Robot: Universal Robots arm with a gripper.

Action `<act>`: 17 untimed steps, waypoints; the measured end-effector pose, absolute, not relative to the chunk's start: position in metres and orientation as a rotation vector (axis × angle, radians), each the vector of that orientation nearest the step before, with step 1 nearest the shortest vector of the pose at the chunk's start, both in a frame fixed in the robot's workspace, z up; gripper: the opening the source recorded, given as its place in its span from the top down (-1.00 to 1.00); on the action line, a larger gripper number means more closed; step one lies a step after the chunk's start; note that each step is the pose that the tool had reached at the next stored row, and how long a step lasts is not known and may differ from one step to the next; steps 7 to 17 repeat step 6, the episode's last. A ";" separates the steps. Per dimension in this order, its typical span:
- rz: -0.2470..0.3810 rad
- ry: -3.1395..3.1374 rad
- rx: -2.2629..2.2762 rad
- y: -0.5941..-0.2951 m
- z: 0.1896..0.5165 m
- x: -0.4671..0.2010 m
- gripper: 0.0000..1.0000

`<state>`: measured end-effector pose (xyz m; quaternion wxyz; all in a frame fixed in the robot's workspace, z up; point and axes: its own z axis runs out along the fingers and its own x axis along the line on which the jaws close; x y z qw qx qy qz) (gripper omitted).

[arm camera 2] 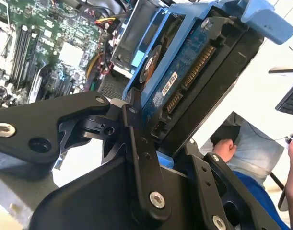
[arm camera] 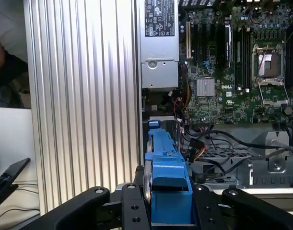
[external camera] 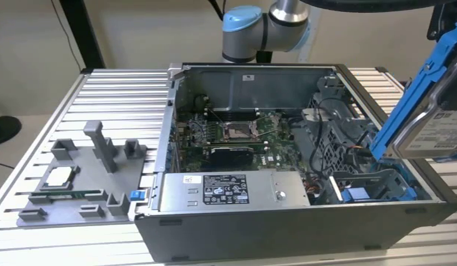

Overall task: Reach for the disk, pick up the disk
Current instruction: 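Pick up the disk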

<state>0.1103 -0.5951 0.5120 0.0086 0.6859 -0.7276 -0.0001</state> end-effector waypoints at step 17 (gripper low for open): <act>0.000 -2.274 2.143 -0.596 0.512 0.110 1.00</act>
